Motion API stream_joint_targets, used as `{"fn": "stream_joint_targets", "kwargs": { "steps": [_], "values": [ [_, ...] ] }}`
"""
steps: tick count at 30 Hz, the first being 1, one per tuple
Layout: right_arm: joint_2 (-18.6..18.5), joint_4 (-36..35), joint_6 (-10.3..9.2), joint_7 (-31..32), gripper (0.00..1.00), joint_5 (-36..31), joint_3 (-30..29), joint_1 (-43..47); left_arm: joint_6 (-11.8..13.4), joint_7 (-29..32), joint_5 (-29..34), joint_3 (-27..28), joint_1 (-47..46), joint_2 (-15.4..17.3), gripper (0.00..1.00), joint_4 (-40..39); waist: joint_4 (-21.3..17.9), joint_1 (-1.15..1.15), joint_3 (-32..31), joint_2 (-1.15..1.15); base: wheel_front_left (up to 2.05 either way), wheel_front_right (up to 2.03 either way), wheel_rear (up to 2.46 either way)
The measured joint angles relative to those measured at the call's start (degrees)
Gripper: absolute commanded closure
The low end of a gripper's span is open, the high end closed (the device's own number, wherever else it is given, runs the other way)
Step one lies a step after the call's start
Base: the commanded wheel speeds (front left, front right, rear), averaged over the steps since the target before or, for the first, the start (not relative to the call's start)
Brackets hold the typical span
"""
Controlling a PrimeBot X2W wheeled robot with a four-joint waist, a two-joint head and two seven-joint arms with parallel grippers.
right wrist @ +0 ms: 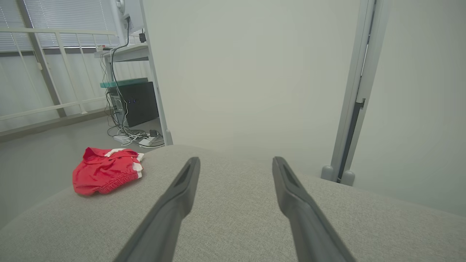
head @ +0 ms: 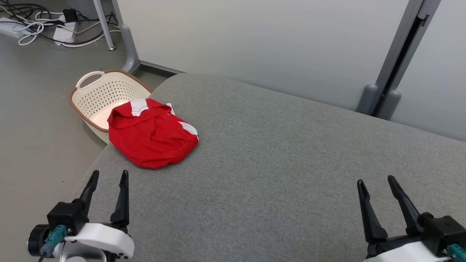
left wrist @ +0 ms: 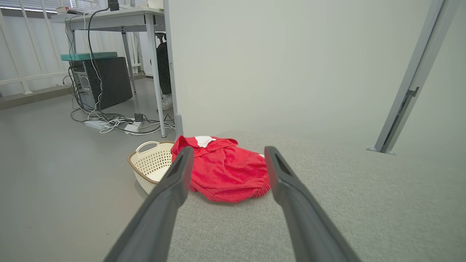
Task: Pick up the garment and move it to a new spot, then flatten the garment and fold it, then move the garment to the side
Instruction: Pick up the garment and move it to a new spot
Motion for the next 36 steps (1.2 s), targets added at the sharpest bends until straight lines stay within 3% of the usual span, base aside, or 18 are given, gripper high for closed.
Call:
{"fn": "stream_joint_targets", "kwargs": {
  "steps": [11, 19, 27, 36],
  "values": [
    [-0.1, -0.3, 0.00, 0.6, 0.00, 0.0, 0.0, -0.4, 0.2, -0.4, 0.1, -0.4, -1.9, -0.3, 0.00, 1.4, 0.0, 0.00, 1.1, 0.00, 0.00, 0.00, 0.00],
    [-3.0, -4.8, 0.00, 4.0, 0.00, -0.4, 0.4, -4.6, -0.8, -0.7, -1.4, 0.9, -10.1, -2.5, 0.00, 6.2, -2.2, 0.00, 7.8, 0.00, 0.00, 0.00, 0.00],
    [-6.3, -9.1, -0.01, 6.5, 0.00, -1.0, 0.4, -10.0, -3.6, -0.8, -2.0, 3.0, -23.5, -4.2, 0.00, 19.5, -6.0, 0.00, 19.2, 0.00, 0.00, 0.00, 0.00],
    [-6.6, -8.4, -0.02, 5.7, 0.00, -0.9, 0.8, -12.8, -7.0, -0.9, -2.8, 5.2, -31.9, -4.1, 0.00, 39.2, -11.4, 0.00, 28.0, 0.00, 0.00, 0.00, 0.00]
  ]
}}
